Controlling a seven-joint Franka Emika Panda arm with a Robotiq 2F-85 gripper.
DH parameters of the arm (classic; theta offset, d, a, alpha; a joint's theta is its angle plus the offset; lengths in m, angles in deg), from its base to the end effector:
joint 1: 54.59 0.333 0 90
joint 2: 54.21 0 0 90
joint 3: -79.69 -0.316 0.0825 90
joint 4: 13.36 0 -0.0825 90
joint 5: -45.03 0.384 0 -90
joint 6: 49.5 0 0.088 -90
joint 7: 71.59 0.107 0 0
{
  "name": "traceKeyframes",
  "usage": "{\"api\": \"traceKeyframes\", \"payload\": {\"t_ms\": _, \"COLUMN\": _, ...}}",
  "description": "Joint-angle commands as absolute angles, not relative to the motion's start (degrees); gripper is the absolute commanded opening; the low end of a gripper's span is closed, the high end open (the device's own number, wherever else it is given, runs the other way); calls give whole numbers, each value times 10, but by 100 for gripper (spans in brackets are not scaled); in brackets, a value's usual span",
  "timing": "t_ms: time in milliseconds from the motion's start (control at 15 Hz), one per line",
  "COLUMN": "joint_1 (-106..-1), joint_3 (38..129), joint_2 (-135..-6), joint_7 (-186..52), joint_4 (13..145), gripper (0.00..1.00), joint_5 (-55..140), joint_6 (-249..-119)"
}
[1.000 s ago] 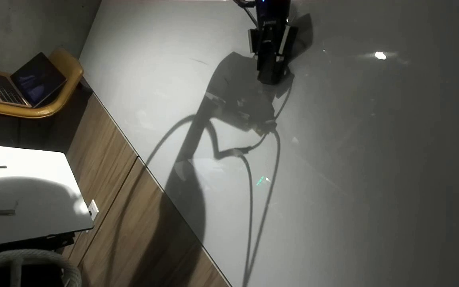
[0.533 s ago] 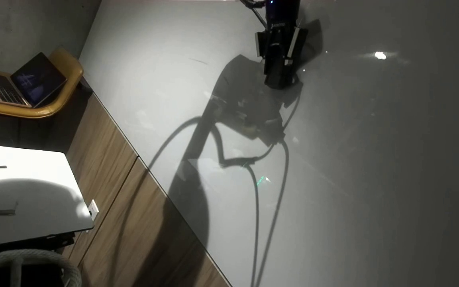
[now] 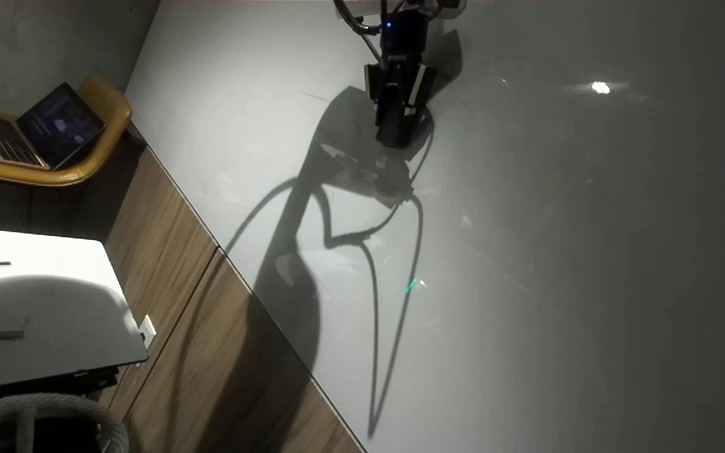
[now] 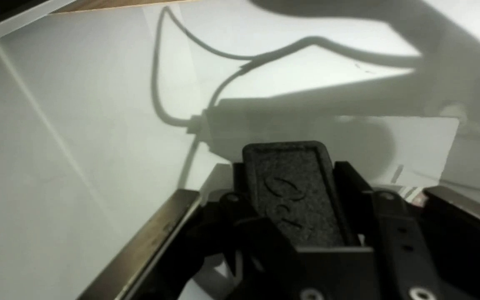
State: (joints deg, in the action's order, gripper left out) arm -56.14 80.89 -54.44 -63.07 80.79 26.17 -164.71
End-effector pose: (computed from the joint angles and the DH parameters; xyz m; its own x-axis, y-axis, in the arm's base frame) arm 0.5919 -0.0476 0.6361 0.9250 -0.0484 0.3769 -0.1595 -0.9497 0.2695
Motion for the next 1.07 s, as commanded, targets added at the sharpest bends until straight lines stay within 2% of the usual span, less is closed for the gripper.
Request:
{"api": "traceKeyframes", "payload": {"t_ms": 0, "joint_1": -541, "joint_3": 791, "joint_2": -561, "joint_7": -622, "joint_4": 808, "gripper": 48, "joint_5": 262, "joint_6": -1633}}
{"api": "traceKeyframes", "payload": {"t_ms": 1000, "joint_1": -498, "joint_3": 764, "joint_2": -601, "joint_7": -605, "joint_4": 786, "gripper": 50, "joint_5": 257, "joint_6": -1610}}
